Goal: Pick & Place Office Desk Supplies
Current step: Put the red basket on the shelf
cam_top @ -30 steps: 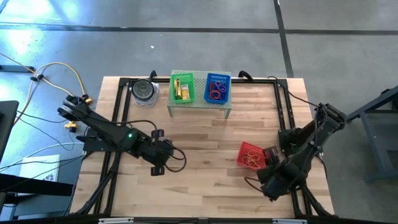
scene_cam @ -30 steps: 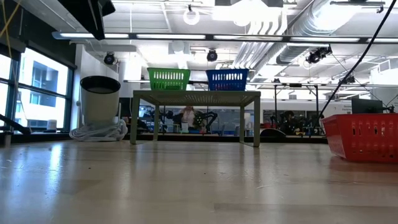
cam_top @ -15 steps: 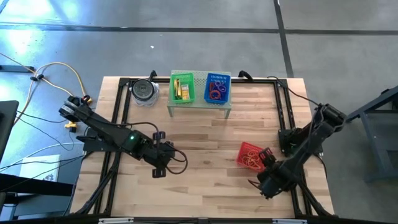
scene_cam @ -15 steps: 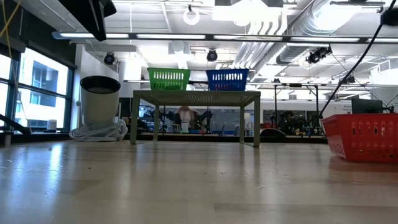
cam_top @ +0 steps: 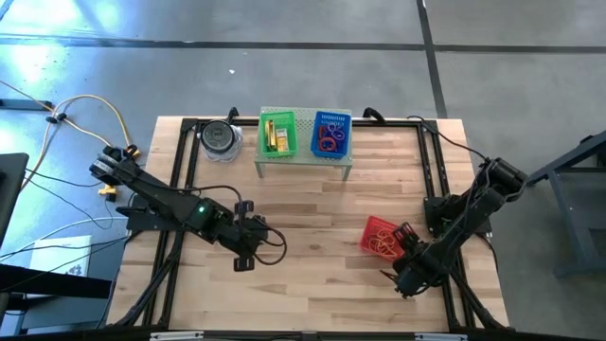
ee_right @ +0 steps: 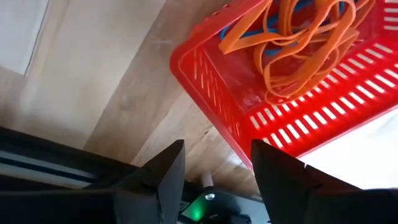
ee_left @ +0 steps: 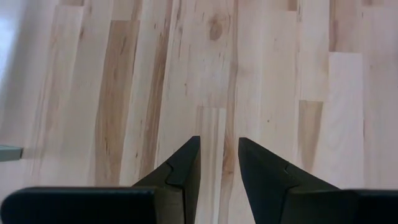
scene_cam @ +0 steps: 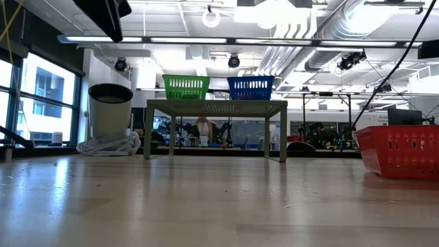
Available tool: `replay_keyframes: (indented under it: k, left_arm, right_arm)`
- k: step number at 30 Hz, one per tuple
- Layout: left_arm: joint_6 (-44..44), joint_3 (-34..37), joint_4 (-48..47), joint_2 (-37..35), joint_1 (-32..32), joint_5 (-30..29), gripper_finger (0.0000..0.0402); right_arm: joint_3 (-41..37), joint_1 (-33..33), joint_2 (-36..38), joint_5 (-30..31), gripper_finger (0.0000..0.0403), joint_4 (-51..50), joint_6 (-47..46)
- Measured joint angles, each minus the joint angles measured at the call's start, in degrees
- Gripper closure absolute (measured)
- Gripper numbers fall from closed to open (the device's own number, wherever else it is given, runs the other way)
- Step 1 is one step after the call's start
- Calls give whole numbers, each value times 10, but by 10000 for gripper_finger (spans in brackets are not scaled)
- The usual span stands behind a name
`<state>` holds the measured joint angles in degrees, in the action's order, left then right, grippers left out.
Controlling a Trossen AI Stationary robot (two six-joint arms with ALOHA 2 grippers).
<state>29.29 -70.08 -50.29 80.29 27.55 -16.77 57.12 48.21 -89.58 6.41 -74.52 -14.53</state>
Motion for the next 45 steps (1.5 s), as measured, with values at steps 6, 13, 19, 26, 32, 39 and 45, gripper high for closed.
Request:
replay_keyframes:
  k: [6, 13, 19, 26, 32, 39, 45]
  left_arm:
    - [-22, 0, 19, 0, -5, 1, 300]
    - [-23, 0, 37, 0, -21, 1, 300]
    - [-23, 0, 37, 0, -27, 1, 300]
    - [-23, 0, 37, 0, -27, 1, 300]
    - [-23, 0, 37, 0, -26, 1, 300]
    - [-23, 0, 37, 0, -26, 1, 300]
    - [-23, 0, 37, 0, -25, 1, 300]
  right_arm:
    - [-1, -2, 0, 8, 230, 4, 47]
    - [-50, -31, 0, -2, 230, 64, 77]
    - [-53, -54, 0, -2, 239, 76, 72]
    - [-53, -78, 0, -12, 320, 104, 73]
    - [-53, -102, 0, -46, 393, 147, 49]
    - [-34, -113, 0, -33, 397, 141, -81]
    - [47, -112, 0, 15, 398, 39, -122]
